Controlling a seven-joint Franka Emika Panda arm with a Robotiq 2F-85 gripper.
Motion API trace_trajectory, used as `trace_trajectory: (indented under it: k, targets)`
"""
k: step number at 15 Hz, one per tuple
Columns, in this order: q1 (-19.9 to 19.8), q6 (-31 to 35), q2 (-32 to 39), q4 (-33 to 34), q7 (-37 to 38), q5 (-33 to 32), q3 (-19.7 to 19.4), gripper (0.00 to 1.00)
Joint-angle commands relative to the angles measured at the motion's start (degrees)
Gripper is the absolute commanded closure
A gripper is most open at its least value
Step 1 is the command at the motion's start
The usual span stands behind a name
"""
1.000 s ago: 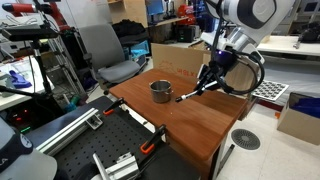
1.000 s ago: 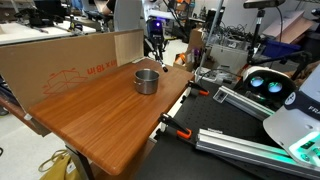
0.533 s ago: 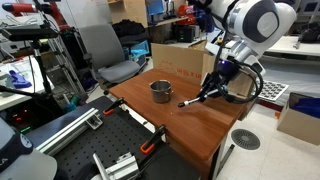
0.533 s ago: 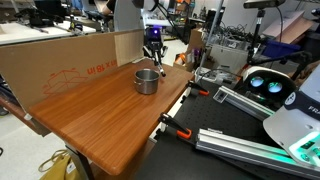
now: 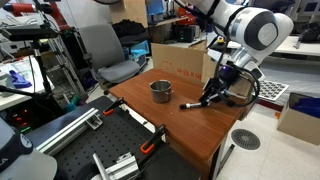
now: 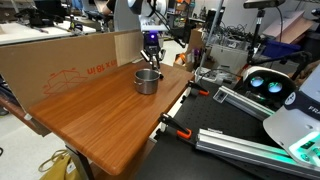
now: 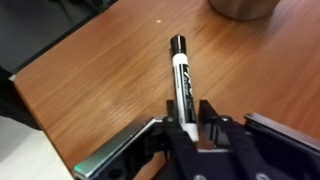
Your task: Take the black marker out of the pot and place it on the right side of the table
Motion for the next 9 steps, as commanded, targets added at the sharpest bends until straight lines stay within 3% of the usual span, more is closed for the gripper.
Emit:
trace_trajectory:
  k: [1, 6, 9]
  targets:
    - [-1.0, -2.7, 2.9, 5.7, 0.6, -0.3, 0.8, 0.39]
    - [-1.3, -3.1, 3.1, 7.3, -0.2, -0.2, 1.2, 0.03]
    - [-0.7, -2.4, 2.5, 6.5, -1.0, 0.2, 0.7, 0.00]
